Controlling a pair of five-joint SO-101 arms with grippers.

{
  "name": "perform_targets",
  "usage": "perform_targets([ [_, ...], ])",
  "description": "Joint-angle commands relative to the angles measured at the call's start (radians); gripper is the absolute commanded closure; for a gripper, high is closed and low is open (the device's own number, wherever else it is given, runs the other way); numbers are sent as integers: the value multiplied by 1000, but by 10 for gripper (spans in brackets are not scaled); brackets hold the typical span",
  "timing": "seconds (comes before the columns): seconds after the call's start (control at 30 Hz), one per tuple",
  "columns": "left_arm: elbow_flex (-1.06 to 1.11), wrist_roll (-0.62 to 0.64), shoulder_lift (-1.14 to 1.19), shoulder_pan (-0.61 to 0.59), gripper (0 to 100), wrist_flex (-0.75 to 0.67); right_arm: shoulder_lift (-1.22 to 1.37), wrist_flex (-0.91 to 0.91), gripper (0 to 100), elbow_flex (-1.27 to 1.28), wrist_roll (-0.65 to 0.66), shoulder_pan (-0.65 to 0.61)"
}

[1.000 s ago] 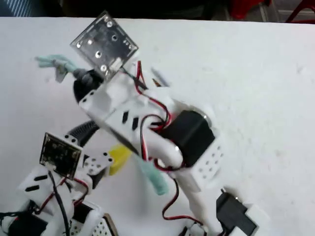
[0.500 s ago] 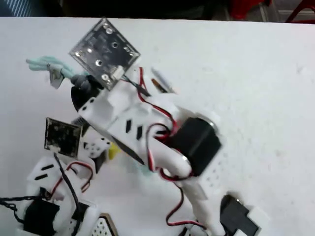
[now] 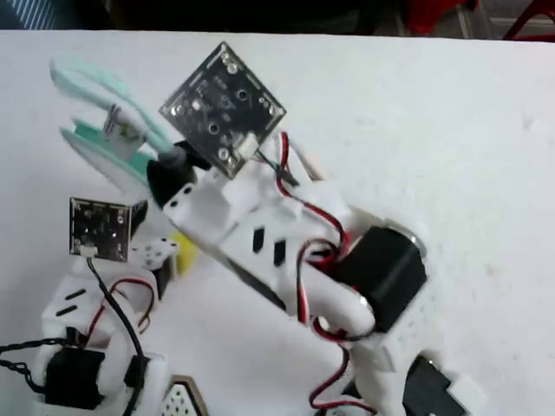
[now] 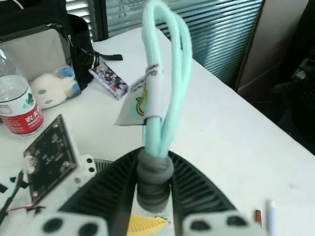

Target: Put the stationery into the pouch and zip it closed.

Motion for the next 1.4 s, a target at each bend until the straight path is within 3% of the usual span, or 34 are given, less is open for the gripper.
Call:
perform_targets([
  [0.0,-46,9,-31,-8,695,77,2,4,982,-41,-6,48],
  [0.27,-92,-110,-260,-16,696,170,27,7,982,-41,-6,61],
  [0.53,-86,-132,-243,-211,694,196,22,59,982,-41,0,61],
  [0.9,-358,-155,-240,-165,694,189,70,-41,982,-41,-6,54],
  [1.1,-221,-408,-239,-90,694,121,113,-39,981,-48,-6,53],
  [1.37,-89,-393,-243,-82,694,61,117,-70,981,-51,-6,21],
])
